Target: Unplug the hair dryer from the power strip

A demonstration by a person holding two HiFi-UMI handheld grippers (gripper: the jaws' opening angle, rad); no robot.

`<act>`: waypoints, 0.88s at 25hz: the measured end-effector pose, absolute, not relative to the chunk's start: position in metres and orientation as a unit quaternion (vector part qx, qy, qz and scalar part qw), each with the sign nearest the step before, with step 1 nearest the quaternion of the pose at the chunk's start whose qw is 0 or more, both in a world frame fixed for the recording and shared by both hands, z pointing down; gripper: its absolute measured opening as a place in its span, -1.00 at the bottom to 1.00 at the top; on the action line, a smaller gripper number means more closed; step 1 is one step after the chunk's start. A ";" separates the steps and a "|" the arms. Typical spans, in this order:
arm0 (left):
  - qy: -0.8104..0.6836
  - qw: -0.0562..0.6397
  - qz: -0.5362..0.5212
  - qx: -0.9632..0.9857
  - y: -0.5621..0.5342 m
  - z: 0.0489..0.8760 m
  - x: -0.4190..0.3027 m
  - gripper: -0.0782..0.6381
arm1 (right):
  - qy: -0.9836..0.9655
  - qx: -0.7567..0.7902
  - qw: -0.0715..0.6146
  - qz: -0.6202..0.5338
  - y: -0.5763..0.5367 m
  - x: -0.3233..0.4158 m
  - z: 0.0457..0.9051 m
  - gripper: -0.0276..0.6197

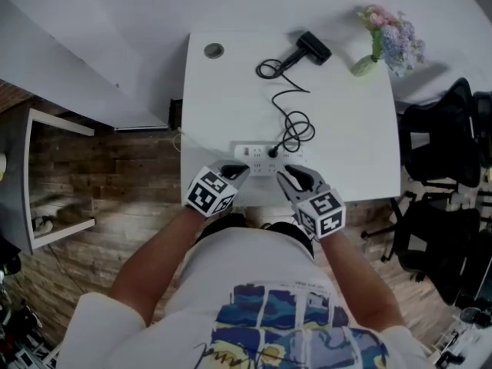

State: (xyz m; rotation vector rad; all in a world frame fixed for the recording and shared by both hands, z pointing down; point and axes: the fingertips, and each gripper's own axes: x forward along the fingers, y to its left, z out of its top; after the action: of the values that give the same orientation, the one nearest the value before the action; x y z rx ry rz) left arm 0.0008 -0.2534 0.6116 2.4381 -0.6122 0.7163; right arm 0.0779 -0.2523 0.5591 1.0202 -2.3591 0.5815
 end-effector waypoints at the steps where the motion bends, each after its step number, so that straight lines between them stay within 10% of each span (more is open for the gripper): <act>1: -0.223 0.262 0.265 0.901 -0.255 0.613 0.001 -0.78 | -0.866 0.375 0.252 0.213 -0.257 0.077 0.561 -0.61; 22: -0.189 0.253 0.264 0.911 -0.257 0.614 0.002 -0.78 | -0.844 0.390 0.256 0.265 -0.310 0.062 0.595 -0.59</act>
State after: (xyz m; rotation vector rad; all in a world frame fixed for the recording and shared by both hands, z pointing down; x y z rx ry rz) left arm 0.0022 -0.2566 0.6144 2.4777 -0.5128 0.7171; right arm 0.0620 -0.3096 0.5950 1.0590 -2.2901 0.7206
